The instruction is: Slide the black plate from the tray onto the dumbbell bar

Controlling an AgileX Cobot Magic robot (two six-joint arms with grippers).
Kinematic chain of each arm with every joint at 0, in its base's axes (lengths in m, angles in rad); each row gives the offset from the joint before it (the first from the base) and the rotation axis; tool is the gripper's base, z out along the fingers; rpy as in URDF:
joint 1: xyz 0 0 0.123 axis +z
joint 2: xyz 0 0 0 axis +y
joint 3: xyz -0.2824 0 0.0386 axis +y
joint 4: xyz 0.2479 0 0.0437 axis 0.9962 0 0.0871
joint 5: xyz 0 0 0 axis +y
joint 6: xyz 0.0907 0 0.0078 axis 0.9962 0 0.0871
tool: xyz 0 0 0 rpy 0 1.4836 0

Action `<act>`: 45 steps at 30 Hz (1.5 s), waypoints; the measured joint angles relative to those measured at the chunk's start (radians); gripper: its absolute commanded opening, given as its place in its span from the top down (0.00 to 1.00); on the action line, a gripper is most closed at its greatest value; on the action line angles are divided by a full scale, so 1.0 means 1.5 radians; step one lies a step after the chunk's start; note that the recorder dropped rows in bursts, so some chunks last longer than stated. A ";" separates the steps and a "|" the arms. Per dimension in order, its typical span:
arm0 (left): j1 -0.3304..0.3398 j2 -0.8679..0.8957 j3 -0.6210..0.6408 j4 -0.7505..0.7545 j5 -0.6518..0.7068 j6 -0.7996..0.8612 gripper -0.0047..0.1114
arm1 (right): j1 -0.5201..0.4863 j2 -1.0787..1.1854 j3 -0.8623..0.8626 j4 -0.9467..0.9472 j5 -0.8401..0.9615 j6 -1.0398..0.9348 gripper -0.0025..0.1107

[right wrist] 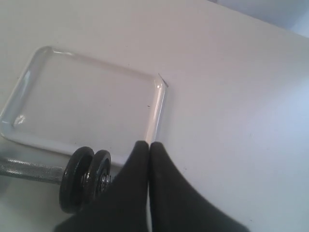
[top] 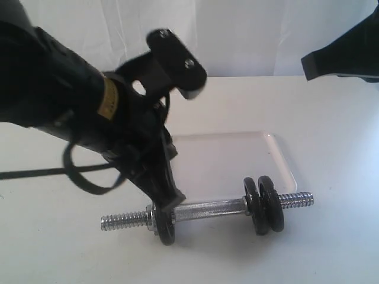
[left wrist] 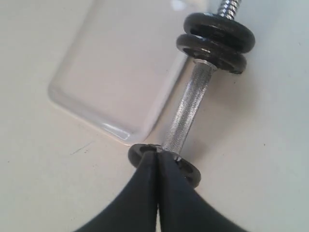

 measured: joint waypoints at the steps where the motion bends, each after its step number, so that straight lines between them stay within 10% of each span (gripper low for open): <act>1: 0.000 -0.018 0.003 0.011 0.005 -0.023 0.96 | 0.000 0.000 0.000 -0.001 -0.001 0.000 0.98; 36: 0.009 -0.098 0.022 0.051 0.022 -0.099 0.96 | 0.000 0.000 0.000 -0.003 -0.009 0.001 0.98; 42: 0.103 -0.171 0.067 0.047 -0.027 -0.099 0.96 | 0.000 0.000 0.000 -0.003 -0.010 0.001 0.98; 45: 0.243 -0.280 0.125 0.047 -0.059 -0.099 0.96 | 0.000 0.000 0.000 -0.003 -0.010 0.001 0.98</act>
